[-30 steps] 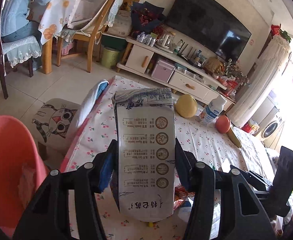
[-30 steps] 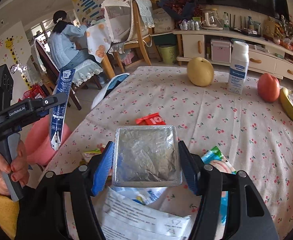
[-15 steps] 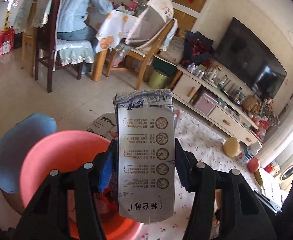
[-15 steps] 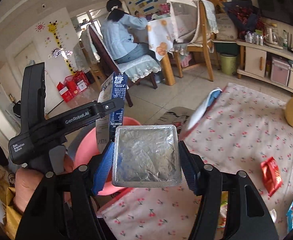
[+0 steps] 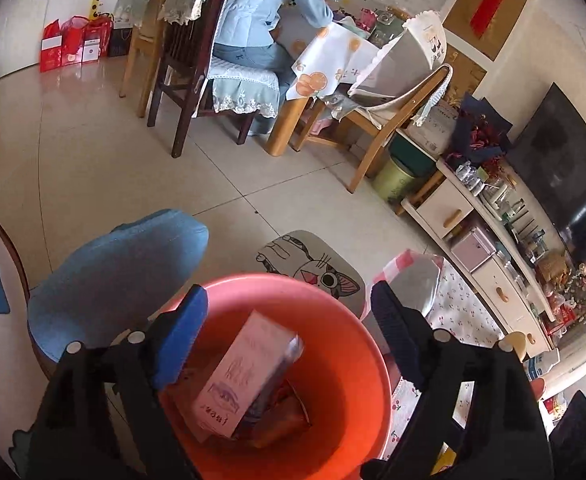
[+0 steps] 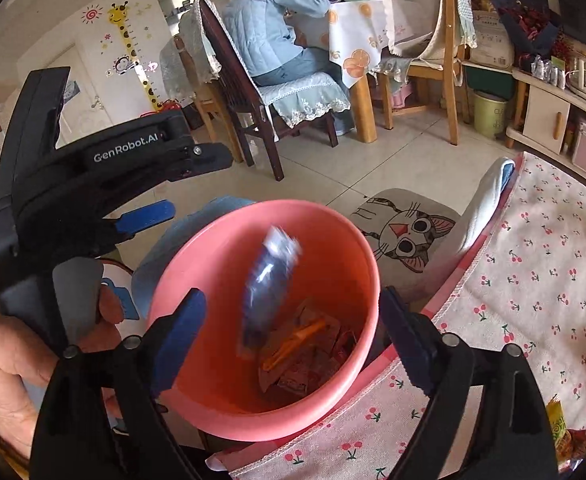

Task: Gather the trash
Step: 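Return both tools to the table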

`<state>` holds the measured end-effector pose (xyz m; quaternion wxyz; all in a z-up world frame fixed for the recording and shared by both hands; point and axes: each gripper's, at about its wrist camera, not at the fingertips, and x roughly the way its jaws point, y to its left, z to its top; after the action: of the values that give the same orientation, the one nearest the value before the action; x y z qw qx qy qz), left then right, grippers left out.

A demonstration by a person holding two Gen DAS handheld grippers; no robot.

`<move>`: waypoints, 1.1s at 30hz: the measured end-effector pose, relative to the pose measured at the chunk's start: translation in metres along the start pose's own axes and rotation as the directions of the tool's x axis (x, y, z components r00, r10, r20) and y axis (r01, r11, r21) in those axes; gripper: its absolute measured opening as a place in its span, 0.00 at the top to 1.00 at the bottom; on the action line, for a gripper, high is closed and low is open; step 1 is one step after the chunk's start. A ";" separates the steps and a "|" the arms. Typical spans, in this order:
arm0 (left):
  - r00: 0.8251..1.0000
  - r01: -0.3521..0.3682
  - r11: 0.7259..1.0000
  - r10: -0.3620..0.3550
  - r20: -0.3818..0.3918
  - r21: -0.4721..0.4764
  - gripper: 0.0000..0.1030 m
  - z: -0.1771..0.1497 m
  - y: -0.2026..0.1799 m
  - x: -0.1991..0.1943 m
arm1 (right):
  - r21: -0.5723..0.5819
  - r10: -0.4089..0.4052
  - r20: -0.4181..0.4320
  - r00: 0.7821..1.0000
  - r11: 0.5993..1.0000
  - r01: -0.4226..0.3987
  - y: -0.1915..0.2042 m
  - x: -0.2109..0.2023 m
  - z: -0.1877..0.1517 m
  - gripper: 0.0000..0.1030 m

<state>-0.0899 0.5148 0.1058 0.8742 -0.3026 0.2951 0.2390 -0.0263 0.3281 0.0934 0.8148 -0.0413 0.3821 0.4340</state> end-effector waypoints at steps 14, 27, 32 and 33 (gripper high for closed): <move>0.976 0.070 0.965 -0.119 0.185 0.252 0.10 -0.033 -0.074 -0.020 | 0.082 -0.151 0.088 0.985 0.986 0.144 -0.040 -0.066 -0.028 0.11; 0.977 0.096 0.917 -0.161 0.139 0.387 0.10 -0.077 -0.127 -0.029 | 0.124 -0.243 0.126 0.962 0.966 0.228 -0.058 -0.138 -0.074 0.11; 0.978 0.109 0.895 -0.175 0.116 0.432 0.10 -0.103 -0.149 -0.037 | 0.148 -0.273 0.159 0.949 0.957 0.250 -0.065 -0.165 -0.090 0.11; 0.978 0.115 0.889 -0.178 0.104 0.444 0.10 -0.109 -0.154 -0.038 | 0.151 -0.283 0.162 0.945 0.954 0.259 -0.066 -0.170 -0.094 0.11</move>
<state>-0.0656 0.3246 0.1208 0.9539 -0.1033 0.2544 0.1211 -0.0891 0.1350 0.1210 0.8993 -0.0014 0.3236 0.2943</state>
